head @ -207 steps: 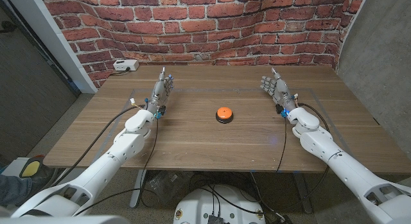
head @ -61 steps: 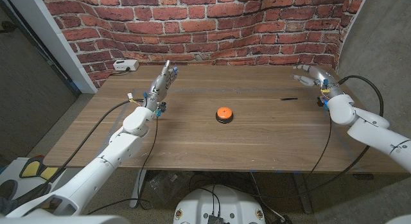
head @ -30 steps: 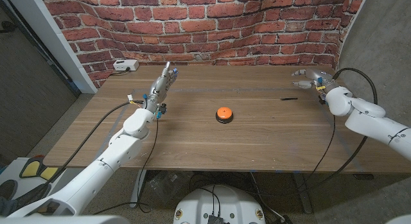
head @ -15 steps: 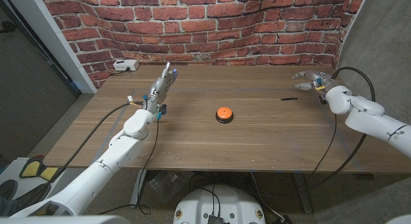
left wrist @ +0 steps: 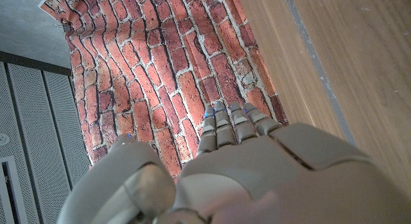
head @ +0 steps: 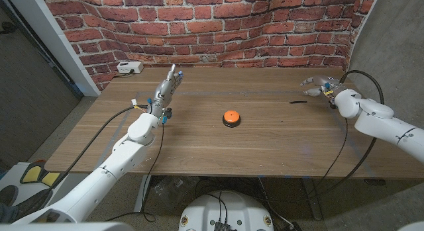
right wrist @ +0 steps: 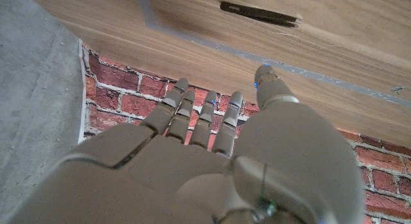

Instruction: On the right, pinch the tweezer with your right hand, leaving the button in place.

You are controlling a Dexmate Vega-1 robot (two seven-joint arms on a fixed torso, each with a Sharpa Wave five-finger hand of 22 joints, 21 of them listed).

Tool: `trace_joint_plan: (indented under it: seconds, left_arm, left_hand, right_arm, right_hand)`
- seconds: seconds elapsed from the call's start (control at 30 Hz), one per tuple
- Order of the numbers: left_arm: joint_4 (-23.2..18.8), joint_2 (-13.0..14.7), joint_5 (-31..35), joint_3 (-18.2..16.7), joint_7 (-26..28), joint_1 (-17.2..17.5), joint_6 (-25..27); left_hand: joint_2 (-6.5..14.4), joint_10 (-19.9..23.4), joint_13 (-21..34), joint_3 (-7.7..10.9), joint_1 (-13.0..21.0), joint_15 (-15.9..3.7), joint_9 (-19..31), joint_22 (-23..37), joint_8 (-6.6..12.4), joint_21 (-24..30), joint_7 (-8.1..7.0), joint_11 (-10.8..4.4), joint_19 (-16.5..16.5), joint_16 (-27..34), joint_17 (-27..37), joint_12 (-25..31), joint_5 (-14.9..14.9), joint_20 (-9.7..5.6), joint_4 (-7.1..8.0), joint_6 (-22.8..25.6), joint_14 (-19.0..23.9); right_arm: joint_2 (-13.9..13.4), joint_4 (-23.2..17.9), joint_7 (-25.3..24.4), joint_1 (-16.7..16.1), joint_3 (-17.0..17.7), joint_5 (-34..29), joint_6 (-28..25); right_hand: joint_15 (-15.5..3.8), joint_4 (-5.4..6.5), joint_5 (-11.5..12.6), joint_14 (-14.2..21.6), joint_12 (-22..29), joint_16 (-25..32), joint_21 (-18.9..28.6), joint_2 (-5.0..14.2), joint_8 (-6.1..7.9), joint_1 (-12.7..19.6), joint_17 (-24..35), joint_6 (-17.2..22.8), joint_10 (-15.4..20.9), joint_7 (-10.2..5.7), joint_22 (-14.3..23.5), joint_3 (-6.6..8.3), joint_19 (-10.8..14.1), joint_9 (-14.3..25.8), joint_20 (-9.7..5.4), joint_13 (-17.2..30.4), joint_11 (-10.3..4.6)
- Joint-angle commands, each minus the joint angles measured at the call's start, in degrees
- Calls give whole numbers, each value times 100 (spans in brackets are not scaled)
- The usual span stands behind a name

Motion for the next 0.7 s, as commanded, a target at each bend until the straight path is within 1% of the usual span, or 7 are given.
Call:
trace_joint_plan:
  seconds: [0.03,0.13,0.2,0.7]
  left_arm:
    - [13,-3,0,3,-29,13,-23]
    - [30,-12,-11,9,-48,9,-33]
    - [31,-14,-15,12,-52,6,-27]
    - [12,-15,-2,23,-32,-1,3]
  left_hand:
    - [13,46,34,-24,-4,16,18,25,-30,-13,-11,-25,13,-2,14,-29,2,20,-3,56,68]
    - [15,44,35,-27,-3,13,18,25,-34,-15,-15,-48,12,-5,14,-35,1,20,-3,58,69]
    - [17,51,35,-29,-1,11,18,25,-37,-18,-12,-36,10,-8,14,-37,0,20,-3,62,67]
    - [26,70,36,-40,6,12,19,26,-54,-27,-17,-31,10,-17,15,-50,-5,21,-2,70,74]
  right_arm:
    - [142,194,91,133,-167,-93,18]
    - [209,288,103,167,-189,-54,12]
    - [250,362,134,197,-206,-7,26]
    - [381,678,285,394,-402,31,57]
  right_hand:
    - [-11,20,-8,-6,-10,-10,-27,15,5,86,18,19,11,-29,12,31,37,13,-137,13,-53]
    - [-14,26,-9,-7,-12,-10,-28,10,4,94,19,21,9,-28,13,25,37,14,-135,13,-57]
    - [-11,33,-9,-5,-14,-9,-29,6,4,97,20,27,9,-32,14,19,37,16,-137,13,-59]
    - [-22,81,-9,2,-24,-1,-35,0,70,127,30,229,18,-48,20,-26,43,25,-144,14,-60]
